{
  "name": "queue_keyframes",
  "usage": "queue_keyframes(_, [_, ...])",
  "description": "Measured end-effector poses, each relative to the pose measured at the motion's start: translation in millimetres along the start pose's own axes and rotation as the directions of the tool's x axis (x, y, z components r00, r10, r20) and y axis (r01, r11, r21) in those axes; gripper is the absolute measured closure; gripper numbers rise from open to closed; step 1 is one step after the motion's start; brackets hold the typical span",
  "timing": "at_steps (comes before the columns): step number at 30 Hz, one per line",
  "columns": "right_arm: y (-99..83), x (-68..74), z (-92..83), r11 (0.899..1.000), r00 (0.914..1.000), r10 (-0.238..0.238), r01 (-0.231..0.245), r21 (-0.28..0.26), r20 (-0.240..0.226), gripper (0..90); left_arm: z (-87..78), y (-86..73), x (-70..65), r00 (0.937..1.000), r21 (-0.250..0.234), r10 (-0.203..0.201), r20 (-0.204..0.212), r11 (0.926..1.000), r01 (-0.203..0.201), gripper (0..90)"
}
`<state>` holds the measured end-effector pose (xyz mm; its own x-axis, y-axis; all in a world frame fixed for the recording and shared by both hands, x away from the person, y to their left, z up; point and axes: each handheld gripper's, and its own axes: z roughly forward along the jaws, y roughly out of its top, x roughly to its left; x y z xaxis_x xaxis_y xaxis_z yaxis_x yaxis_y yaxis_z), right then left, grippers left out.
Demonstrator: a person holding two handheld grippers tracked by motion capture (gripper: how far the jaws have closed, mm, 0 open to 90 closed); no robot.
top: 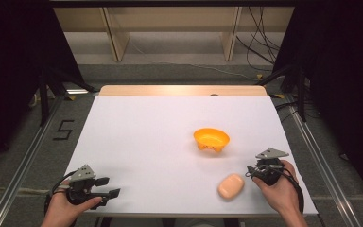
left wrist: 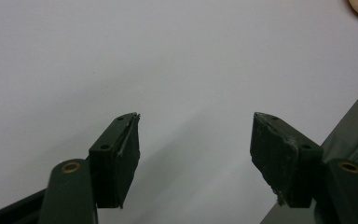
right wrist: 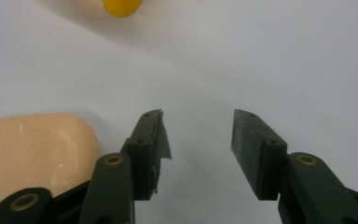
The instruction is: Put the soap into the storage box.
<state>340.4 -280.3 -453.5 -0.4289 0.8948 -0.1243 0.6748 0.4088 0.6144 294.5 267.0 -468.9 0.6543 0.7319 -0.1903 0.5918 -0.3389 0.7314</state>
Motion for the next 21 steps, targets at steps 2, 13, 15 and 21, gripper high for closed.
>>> queue_keyframes(2, [0.3,-0.1,0.4,1.000,0.9998,-0.022,0.022,-0.002,-0.004,51.3,0.2,0.3,-0.8,1.0000,0.001,-0.001,0.000,1.0000,0.001,32.7])
queue_keyframes(13, [10.0,-1.6,-4.4,0.970,0.9696,-0.218,0.228,0.081,-0.111,38.1,-0.5,-0.9,-2.8,0.9997,-0.018,-0.022,0.005,0.9996,0.022,32.6])
queue_keyframes(15, [10.4,-1.8,-5.9,0.956,0.9564,-0.261,0.275,0.105,-0.132,37.6,-0.2,-0.7,-3.2,0.9998,-0.015,-0.017,0.004,0.9997,0.017,32.6])
queue_keyframes(21, [9.5,1.6,-12.0,0.877,0.8957,-0.379,0.428,0.219,-0.233,35.0,1.0,-1.1,-4.0,0.9997,-0.020,-0.024,0.006,0.9995,0.024,32.6])
